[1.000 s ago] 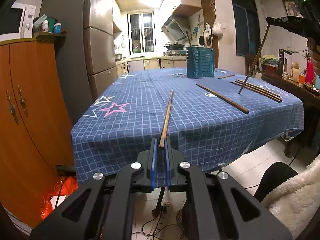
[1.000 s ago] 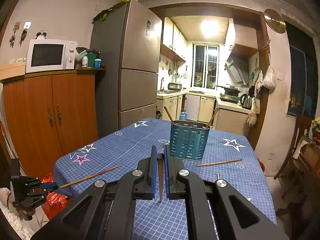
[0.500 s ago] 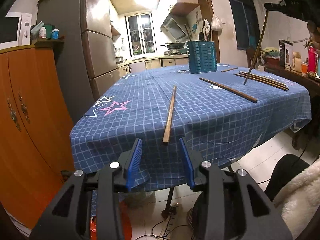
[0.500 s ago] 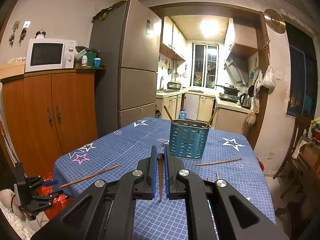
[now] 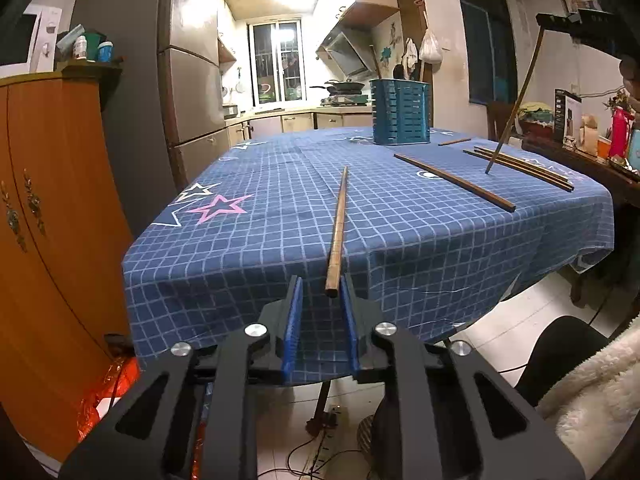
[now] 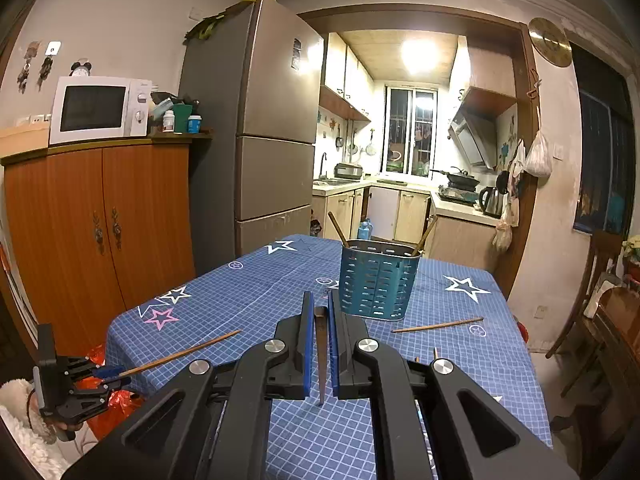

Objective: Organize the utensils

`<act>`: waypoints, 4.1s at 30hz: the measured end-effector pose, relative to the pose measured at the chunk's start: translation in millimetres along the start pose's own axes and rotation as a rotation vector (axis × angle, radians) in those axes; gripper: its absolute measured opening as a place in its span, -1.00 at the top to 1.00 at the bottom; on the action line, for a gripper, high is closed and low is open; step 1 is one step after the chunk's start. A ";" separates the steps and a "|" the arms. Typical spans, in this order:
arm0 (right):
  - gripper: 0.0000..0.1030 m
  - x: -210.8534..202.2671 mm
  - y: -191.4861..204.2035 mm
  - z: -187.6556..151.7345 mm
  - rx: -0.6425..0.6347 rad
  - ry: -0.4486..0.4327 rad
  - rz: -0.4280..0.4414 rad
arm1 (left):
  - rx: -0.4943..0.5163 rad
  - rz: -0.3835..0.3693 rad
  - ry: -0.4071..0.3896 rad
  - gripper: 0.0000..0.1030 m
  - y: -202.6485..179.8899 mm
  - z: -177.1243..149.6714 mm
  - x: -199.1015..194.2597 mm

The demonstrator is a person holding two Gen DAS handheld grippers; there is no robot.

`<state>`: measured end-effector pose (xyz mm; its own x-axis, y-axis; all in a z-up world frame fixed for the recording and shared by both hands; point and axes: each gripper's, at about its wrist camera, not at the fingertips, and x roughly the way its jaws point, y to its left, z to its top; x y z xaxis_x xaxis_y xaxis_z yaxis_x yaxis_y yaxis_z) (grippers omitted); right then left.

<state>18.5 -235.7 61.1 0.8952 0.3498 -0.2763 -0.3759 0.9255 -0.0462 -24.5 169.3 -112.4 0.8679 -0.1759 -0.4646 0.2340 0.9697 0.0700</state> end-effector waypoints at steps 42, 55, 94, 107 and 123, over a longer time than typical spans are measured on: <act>0.84 -5.8 -13.8 -2.8 0.019 -0.008 -0.003 | -0.039 0.020 -0.138 0.91 -2.5 69.4 -39.8; 0.84 -7.8 -29.6 -3.2 0.054 -0.025 -0.007 | -0.049 0.051 -0.256 0.91 -4.2 115.4 -43.8; 0.84 43.1 -60.4 31.4 0.124 -0.025 0.071 | 0.063 -0.043 -0.371 1.00 -48.4 202.9 2.9; 0.84 61.9 -95.8 7.3 0.318 -0.136 0.022 | 0.295 -0.012 -0.132 1.00 -136.3 170.3 102.0; 0.84 -36.1 -142.2 23.2 0.371 -0.367 0.023 | 1.051 -0.395 -0.105 0.94 -229.2 94.6 41.9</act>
<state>45.2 -376.5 99.9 0.9378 0.3367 0.0841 -0.3455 0.8829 0.3180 -0.3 -76.4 -64.5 0.6725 -0.5003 -0.5453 0.7100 0.2281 0.6663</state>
